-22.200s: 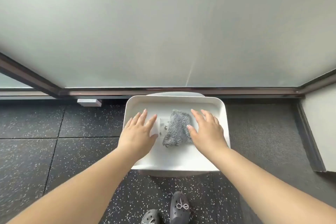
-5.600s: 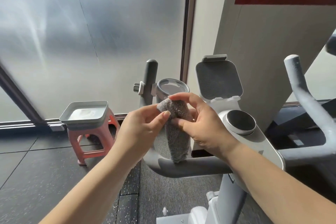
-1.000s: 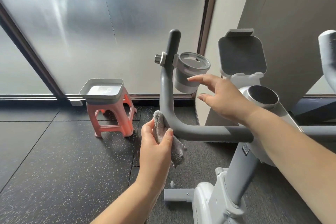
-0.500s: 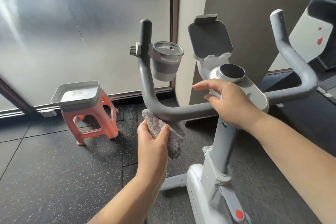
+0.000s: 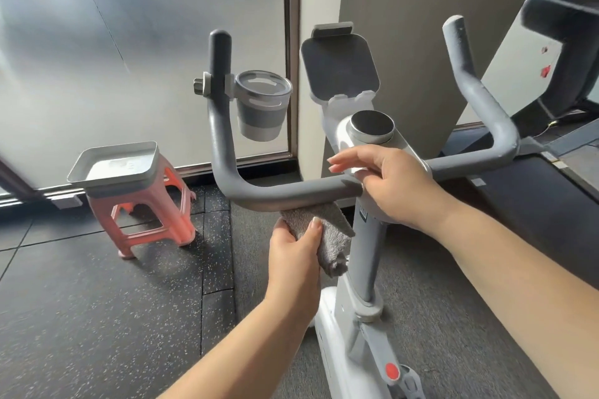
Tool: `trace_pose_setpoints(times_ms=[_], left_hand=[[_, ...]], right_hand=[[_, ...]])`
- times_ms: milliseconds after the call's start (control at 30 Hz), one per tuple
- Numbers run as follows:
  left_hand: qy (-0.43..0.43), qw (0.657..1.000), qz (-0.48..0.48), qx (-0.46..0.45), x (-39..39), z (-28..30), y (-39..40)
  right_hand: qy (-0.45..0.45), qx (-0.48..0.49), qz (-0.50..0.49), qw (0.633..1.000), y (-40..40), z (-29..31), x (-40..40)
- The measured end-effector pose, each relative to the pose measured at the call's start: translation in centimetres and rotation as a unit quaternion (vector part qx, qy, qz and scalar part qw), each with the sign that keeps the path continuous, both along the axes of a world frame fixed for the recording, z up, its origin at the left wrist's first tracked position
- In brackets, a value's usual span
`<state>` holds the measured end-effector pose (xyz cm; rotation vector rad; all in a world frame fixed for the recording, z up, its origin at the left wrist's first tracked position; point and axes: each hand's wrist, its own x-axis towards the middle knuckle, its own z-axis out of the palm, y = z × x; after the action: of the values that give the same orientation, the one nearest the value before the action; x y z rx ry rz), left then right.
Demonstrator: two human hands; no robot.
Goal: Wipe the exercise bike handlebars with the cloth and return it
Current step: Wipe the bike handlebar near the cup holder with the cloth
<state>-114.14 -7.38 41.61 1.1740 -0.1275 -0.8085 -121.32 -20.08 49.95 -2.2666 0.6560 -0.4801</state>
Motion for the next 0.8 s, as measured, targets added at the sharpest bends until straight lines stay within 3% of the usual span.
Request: trace_pose_setpoints(times_ms=[300,467,800], left_hand=[[0.077,0.996,-0.026,-0.045,-1.7,1.7,-3.7],[0.114,0.989,-0.052,-0.080,-0.2,1.9,-1.9],[0.058,0.993,0.022,-0.101,5.0,2.4,4.5]], right_hand=[[-0.012,0.002,0.010,1.000,-0.4,-0.6,0.1],[-0.007,0.003,0.010,1.000,-0.3,-0.5,-0.1],[0.042,-0.075,0.039,0.996,0.0,-0.9,0.0]])
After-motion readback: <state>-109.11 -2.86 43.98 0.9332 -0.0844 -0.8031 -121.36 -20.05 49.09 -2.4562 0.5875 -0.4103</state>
